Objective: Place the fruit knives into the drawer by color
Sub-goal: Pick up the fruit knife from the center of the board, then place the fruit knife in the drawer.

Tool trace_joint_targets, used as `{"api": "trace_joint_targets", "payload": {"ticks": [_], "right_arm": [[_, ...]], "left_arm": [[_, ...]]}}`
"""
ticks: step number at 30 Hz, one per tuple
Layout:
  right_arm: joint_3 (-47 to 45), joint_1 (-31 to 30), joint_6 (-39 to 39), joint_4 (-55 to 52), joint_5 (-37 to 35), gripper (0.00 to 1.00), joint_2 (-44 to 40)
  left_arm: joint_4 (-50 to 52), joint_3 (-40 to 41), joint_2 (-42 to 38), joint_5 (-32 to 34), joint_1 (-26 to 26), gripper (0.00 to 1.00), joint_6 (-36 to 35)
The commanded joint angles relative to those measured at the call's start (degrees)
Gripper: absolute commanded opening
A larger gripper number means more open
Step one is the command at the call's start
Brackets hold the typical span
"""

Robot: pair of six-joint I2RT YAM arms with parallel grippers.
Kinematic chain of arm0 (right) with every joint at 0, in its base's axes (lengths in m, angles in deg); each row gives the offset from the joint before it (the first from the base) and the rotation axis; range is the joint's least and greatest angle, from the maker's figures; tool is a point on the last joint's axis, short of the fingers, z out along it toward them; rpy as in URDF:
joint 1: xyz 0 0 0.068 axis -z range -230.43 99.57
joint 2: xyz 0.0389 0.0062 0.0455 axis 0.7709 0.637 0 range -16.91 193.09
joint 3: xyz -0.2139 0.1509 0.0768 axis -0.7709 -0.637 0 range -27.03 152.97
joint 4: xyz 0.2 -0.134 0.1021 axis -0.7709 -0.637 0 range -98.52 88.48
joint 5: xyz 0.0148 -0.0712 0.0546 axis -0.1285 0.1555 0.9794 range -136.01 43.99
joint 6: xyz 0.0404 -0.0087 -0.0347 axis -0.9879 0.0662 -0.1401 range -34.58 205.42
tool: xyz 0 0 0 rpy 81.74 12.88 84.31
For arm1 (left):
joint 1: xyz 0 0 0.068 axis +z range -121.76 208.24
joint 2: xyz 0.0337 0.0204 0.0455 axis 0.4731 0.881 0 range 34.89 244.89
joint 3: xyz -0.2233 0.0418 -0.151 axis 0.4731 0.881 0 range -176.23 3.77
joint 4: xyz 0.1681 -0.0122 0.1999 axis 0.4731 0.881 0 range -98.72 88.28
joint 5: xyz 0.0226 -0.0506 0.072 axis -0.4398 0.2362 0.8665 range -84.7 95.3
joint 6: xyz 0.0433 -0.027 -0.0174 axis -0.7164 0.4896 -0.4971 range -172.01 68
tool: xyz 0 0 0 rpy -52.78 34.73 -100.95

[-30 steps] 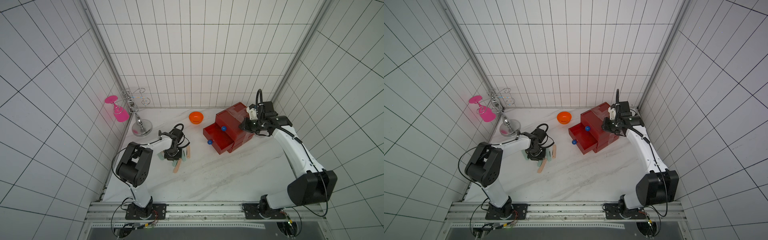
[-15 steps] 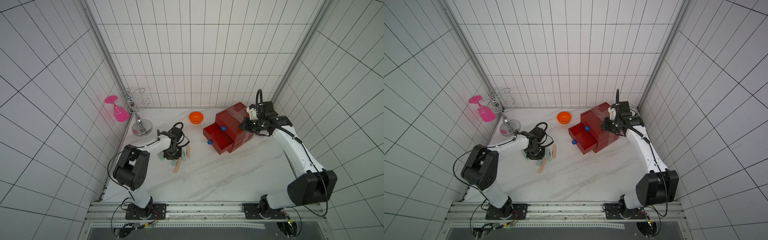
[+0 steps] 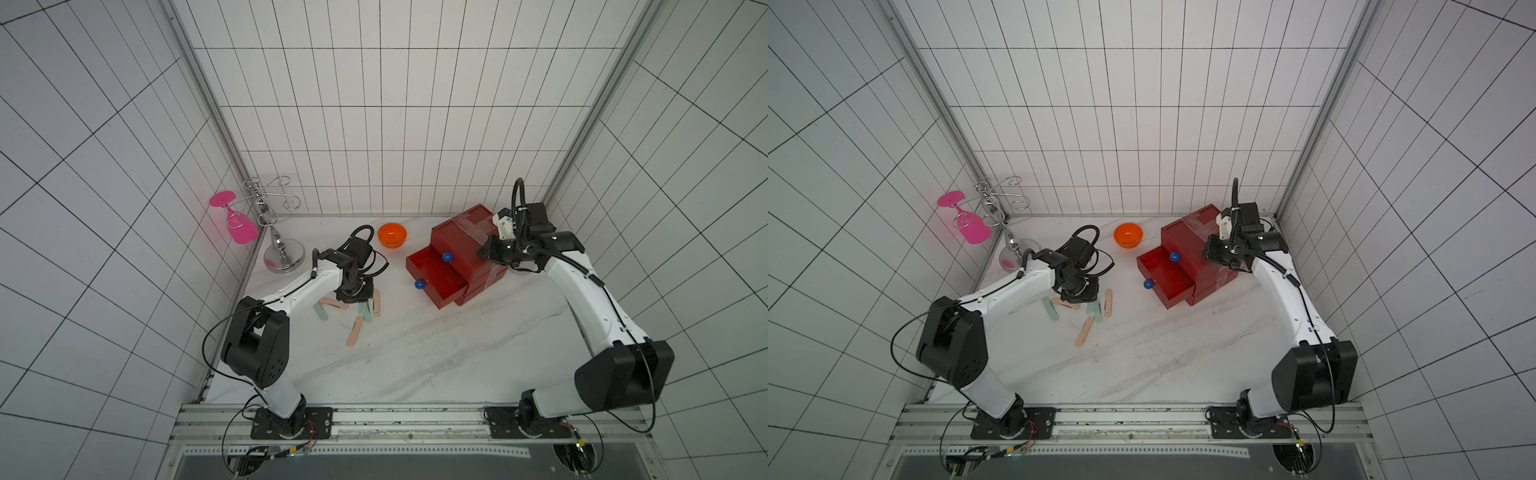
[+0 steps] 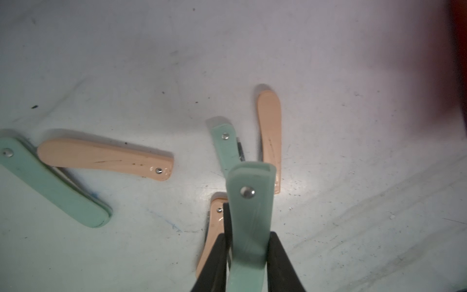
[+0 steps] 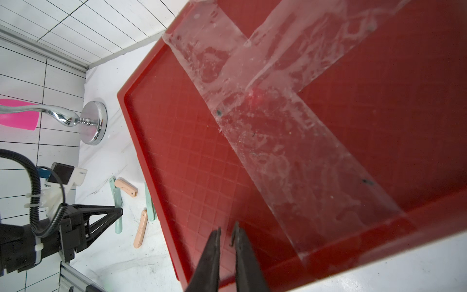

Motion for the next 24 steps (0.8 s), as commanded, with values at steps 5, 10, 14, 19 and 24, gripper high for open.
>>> {"api": "trace_joint_targets", "payload": {"ticks": [5,10,14,19,24], "right_arm": [[-4.6,0.2,-0.4,-11.8,-1.6,0.16,4.4],[-4.8,0.3,-0.4,-11.7,-1.3,0.15,4.4],[-5.0,0.2,-0.3,-11.6,-1.4,0.15,4.5],[-5.1,0.3,-0.2,-11.6,-1.5,0.16,4.3],[-5.4,0.3,-0.3,-11.5,-1.2,0.15,4.5]], "left_arm": [[-2.2,-11.3,0.7,-9.1,-6.5,0.19,5.0],[-5.2,-18.7,4.9,-12.5,-10.0,0.19,8.6],[-8.2,-22.7,8.4,-14.1,-11.5,0.20,11.3],[-13.3,-25.0,11.6,-15.6,-12.4,0.20,14.9],[-15.5,-27.0,14.8,-16.3,-12.6,0.20,16.3]]}}
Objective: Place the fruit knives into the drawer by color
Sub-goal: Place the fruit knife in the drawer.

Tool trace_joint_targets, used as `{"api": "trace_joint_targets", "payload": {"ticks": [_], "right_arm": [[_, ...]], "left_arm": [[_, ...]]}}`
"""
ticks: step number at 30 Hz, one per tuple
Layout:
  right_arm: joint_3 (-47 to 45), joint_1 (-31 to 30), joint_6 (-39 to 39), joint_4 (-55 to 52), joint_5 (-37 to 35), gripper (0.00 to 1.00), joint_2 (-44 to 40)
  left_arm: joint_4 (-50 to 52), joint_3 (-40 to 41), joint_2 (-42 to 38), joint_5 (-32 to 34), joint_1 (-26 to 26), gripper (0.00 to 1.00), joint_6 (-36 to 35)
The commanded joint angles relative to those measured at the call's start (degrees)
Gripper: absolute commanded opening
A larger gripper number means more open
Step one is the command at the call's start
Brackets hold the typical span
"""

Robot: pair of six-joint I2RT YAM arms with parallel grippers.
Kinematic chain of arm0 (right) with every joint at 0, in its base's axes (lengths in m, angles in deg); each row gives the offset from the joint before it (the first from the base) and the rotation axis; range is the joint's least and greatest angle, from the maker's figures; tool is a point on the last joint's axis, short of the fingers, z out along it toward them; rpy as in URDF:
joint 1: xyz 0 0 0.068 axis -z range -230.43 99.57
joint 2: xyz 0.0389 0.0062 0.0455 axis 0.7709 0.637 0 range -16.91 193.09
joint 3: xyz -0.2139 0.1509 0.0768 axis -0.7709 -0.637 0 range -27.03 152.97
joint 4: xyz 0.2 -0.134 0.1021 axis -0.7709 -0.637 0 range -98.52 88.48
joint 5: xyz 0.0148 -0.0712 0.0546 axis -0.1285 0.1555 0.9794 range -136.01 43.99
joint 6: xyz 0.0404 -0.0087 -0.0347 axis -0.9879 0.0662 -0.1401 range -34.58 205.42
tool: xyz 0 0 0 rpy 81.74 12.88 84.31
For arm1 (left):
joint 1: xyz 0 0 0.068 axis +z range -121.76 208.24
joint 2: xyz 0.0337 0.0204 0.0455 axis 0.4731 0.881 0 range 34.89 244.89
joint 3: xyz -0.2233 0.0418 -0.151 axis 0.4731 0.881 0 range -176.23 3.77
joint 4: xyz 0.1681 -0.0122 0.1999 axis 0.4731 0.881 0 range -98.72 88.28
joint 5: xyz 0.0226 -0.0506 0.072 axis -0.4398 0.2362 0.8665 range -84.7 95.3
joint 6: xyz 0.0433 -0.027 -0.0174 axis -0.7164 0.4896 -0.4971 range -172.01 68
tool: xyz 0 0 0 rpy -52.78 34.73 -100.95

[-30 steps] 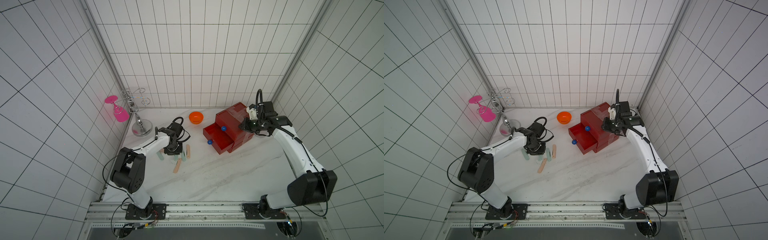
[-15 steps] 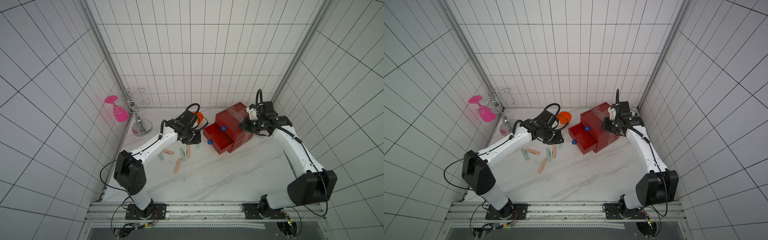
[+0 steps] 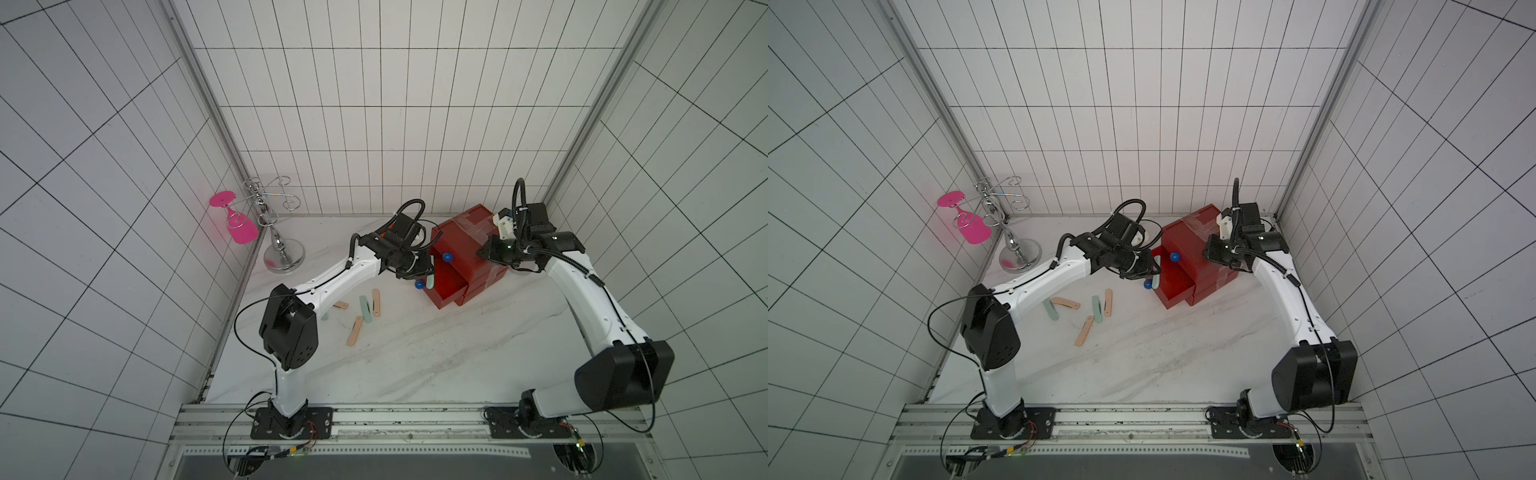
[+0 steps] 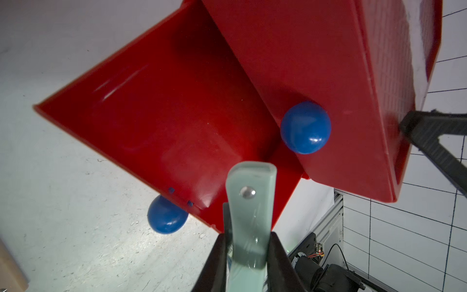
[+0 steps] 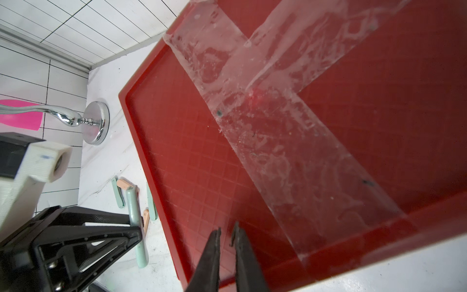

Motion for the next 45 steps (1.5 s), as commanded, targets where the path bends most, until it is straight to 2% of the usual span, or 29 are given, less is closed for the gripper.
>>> {"api": "trace_joint_targets", "payload": {"ticks": [1,29,45], "right_arm": [[-5.2,-0.1,-0.3,-11.8,-1.9,0.15,4.5],[-6.9,-0.1,0.0,-11.0,-1.8,0.15,5.1],[-6.9,-0.1,-0.1,-10.9,-1.9,0.16,5.4]], "left_arm": [[-3.5,-3.1,2.2,-1.0,-0.2,0.20,2.1],[-4.4,-5.6,9.8,-0.2,0.4,0.20,2.0],[-4.5,-5.2,10.5,-0.8,0.9,0.28,1.8]]}}
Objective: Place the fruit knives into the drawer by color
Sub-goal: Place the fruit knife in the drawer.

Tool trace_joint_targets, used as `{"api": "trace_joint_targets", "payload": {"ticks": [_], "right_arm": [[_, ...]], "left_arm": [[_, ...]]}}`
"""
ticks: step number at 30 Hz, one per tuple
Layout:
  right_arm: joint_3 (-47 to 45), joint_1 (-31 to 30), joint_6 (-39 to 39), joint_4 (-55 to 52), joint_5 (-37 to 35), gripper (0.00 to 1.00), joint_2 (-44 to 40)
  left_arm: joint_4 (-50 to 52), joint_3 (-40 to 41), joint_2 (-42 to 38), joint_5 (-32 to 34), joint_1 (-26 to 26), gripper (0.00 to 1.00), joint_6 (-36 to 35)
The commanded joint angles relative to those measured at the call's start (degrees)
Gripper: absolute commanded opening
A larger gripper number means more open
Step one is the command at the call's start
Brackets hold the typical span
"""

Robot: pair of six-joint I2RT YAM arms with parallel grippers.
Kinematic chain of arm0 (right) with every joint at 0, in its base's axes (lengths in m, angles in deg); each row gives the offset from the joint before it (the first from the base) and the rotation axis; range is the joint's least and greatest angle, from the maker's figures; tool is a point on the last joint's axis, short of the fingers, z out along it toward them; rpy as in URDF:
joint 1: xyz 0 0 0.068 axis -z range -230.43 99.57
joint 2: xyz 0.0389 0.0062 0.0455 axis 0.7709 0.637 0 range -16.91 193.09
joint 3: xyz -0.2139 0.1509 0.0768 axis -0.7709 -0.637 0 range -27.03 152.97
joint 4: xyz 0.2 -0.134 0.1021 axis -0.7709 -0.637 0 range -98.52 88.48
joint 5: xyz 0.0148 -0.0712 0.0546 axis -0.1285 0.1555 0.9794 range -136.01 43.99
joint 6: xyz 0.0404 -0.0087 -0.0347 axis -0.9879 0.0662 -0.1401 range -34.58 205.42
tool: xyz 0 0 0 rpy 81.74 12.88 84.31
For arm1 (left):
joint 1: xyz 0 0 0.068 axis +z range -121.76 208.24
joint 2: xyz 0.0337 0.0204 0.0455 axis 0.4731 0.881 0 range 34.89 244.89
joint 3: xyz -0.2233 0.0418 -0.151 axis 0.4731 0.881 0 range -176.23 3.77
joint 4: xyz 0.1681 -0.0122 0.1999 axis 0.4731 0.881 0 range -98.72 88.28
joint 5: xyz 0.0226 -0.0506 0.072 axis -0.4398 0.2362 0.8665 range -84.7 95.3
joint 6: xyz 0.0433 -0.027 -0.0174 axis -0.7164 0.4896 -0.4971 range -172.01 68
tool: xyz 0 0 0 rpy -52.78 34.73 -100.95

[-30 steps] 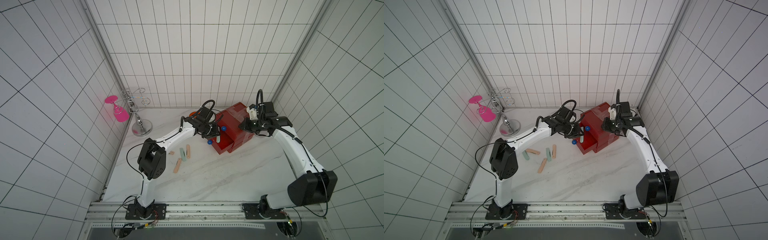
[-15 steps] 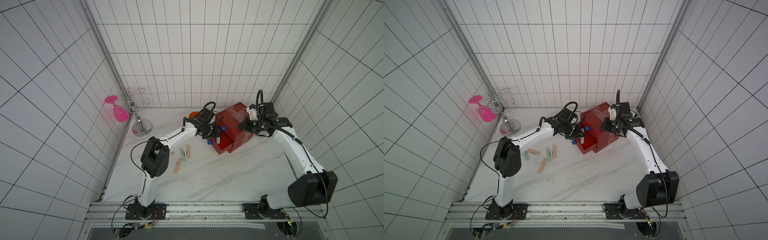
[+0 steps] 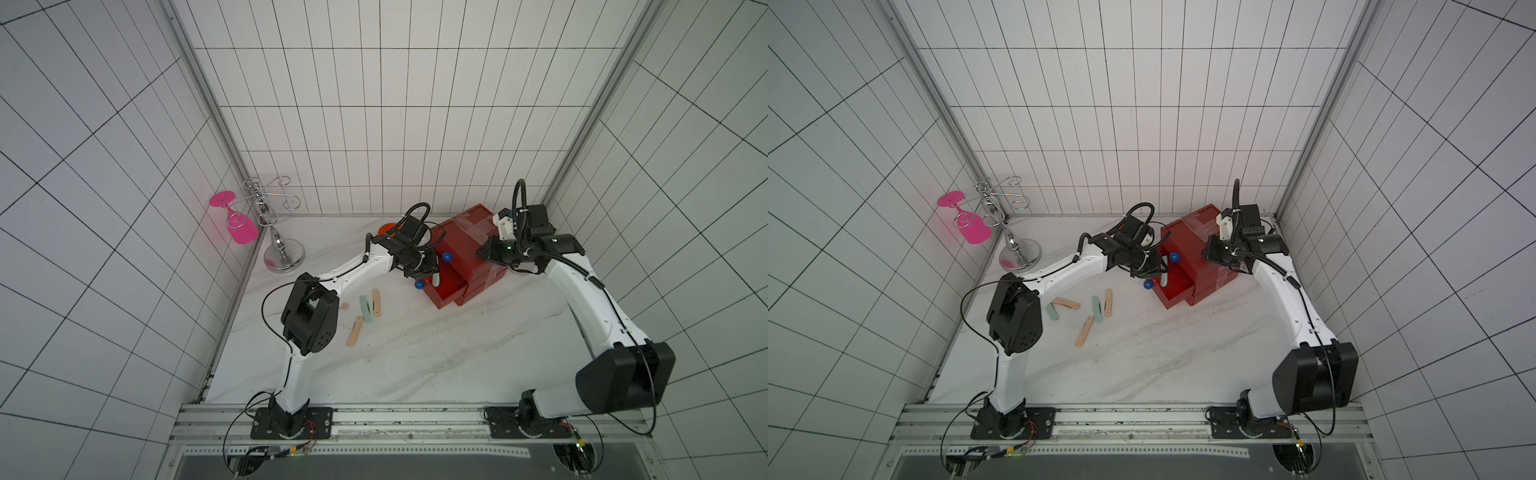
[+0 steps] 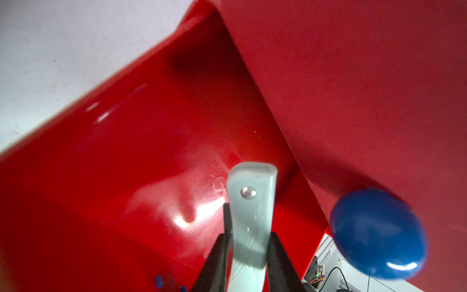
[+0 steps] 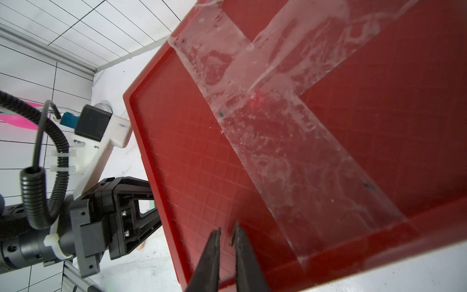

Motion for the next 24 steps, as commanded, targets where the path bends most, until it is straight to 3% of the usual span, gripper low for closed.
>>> {"api": "trace_joint_targets", "payload": {"ticks": [1,24], "right_arm": [[-5.2,-0.1,0.0,-13.1,-2.4,0.15,5.5],[-5.4,-0.1,0.0,-13.1,-2.4,0.15,5.4]], "left_arm": [[-0.6,-1.1,1.3,-0.1,0.2,0.28,-0.2],[-0.5,-3.6,-1.4,-1.2,0.0,0.36,-0.2]]}}
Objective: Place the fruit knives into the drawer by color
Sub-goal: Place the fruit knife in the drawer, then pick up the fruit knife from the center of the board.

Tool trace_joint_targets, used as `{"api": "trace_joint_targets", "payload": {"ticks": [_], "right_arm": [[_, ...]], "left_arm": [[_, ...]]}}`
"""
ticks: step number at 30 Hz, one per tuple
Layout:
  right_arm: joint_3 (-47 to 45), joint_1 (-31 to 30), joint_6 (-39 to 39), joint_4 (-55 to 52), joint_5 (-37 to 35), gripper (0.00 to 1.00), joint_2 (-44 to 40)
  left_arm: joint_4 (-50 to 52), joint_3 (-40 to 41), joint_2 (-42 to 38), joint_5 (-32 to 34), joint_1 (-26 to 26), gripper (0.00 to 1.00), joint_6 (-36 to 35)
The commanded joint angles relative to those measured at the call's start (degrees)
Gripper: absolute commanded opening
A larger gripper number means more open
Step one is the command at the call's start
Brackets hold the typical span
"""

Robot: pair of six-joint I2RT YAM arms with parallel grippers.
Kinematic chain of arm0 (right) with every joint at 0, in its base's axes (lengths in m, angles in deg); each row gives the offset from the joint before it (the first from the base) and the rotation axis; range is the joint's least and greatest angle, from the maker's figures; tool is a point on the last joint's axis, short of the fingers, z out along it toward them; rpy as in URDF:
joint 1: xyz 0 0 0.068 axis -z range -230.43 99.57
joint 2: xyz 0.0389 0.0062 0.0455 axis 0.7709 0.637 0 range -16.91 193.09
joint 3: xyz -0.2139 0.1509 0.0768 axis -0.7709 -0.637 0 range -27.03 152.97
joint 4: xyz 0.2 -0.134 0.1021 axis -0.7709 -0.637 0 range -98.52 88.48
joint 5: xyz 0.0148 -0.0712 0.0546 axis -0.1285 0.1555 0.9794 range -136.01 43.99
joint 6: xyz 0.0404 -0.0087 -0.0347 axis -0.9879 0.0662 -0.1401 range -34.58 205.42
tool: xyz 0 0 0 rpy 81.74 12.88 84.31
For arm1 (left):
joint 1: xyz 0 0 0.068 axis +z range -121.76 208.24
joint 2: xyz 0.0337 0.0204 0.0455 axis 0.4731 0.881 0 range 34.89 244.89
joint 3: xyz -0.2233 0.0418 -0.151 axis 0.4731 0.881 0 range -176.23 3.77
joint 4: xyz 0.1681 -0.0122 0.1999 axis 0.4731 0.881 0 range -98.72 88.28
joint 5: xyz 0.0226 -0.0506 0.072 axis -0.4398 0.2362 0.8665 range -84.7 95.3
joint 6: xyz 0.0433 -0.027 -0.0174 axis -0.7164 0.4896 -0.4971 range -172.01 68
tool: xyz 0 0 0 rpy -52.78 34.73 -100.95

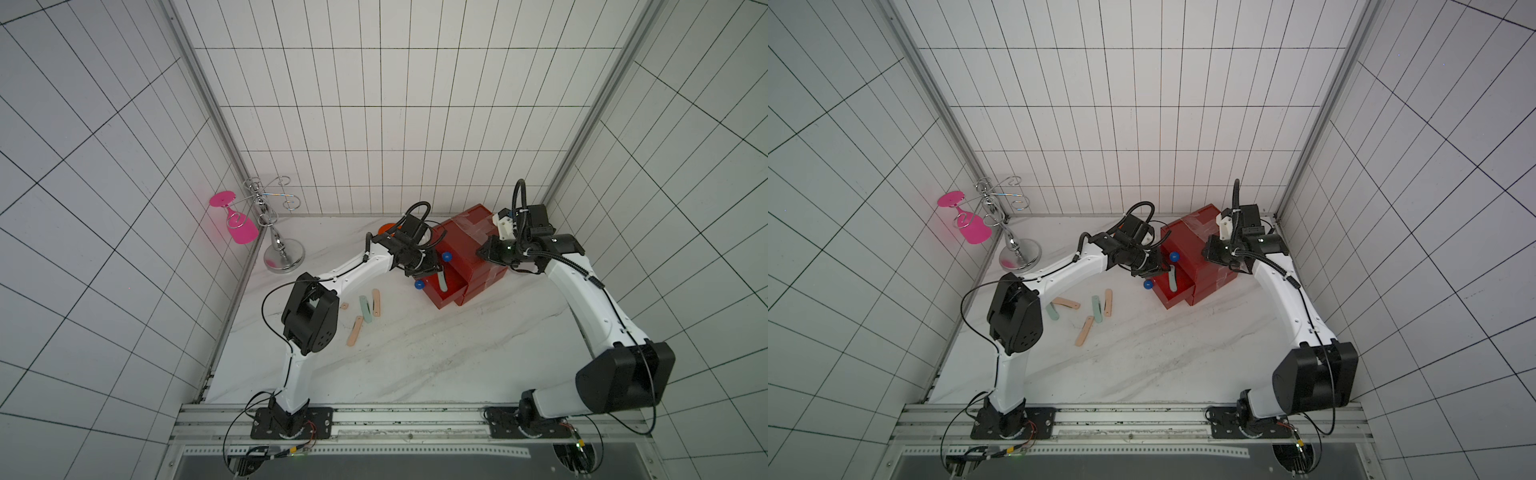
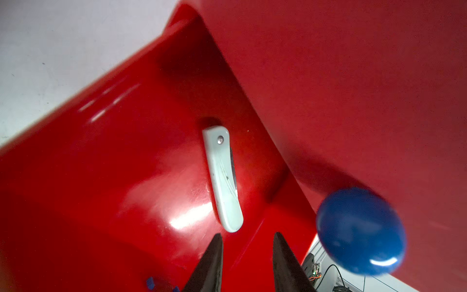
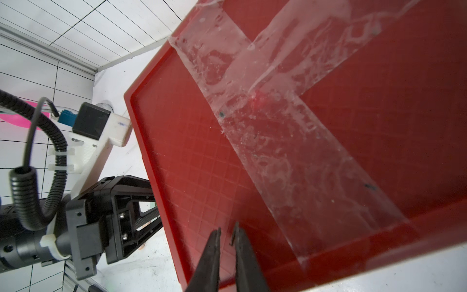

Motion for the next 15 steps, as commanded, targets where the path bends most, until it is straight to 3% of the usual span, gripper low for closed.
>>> {"api": "trace_joint_targets", "payload": {"ticks": [1,9,15], "right_arm": [[-5.3,0.0,0.0,-13.2,-2.7,0.16,5.4],[-4.8,-0.1,-0.2,-13.4,-2.7,0.16,4.9],[-4.7,0.0,-0.1,-13.7,-3.1,0.16,4.7]], "left_arm": [[-0.4,-2.8,-2.1,-0.3,0.1,0.36,-0.2],[5.2,-6.4,-9.5,3.3,0.7,0.36,-3.2],[8.5,0.5,-18.8,11.2,3.2,0.37,-5.0]]}}
